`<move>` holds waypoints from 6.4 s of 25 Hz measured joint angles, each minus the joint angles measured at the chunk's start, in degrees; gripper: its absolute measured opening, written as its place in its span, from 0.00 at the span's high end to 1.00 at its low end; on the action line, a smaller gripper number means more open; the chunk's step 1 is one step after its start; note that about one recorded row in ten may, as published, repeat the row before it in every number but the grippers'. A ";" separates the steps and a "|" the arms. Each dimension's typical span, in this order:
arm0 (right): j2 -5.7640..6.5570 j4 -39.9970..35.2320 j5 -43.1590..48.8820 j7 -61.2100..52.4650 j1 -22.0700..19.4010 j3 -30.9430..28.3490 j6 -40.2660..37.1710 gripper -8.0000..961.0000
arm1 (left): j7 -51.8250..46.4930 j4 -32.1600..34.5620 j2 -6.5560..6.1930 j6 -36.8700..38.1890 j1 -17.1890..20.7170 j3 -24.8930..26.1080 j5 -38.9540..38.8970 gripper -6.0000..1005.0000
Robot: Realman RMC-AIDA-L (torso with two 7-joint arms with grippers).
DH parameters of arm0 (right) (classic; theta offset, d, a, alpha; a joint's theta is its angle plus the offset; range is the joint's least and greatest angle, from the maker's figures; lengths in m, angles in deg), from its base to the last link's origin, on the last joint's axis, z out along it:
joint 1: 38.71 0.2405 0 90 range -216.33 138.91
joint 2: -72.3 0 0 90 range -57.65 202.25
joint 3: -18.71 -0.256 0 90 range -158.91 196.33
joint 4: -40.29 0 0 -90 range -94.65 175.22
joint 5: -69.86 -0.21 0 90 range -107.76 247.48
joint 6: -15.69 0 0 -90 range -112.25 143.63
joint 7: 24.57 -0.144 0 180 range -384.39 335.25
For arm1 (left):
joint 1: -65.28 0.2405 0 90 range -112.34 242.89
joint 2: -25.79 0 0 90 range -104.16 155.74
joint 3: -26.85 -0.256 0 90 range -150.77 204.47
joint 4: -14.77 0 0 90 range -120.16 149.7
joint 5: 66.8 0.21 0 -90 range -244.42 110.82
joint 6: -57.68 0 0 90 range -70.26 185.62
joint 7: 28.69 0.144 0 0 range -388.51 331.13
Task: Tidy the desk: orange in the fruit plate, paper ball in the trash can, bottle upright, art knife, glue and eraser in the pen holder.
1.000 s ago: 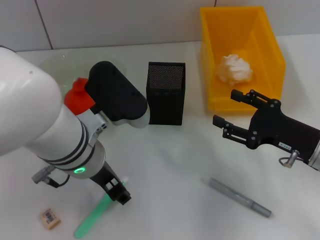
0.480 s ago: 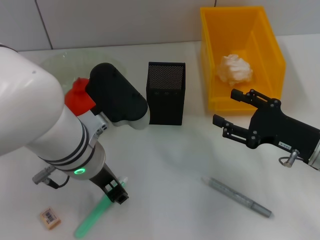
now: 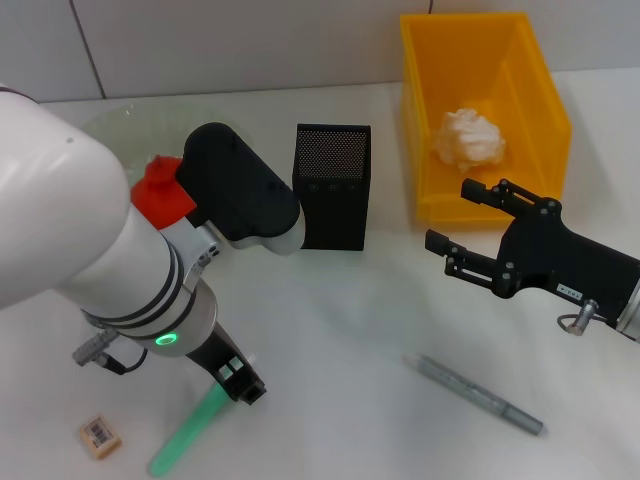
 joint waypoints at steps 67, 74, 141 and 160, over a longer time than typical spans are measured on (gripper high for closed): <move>0.00 0.01 -0.11 0.00 0.00 -0.46 0.00 0.20 | 0.00 1.29 0.00 0.42 -3.60 0.29 -6.63 0.80; 0.00 0.01 -0.34 0.00 0.00 -0.53 0.00 0.20 | 0.00 7.18 0.00 0.44 -2.89 0.66 -7.43 0.80; -0.14 1.05 -0.44 0.00 -0.14 -2.10 0.56 0.20 | 26.09 21.75 -0.53 -45.23 19.80 8.11 -30.51 0.80; -0.13 1.35 -0.53 0.00 -0.08 -2.11 0.62 0.20 | 61.12 1.61 -0.28 -52.88 16.47 8.66 -65.68 0.80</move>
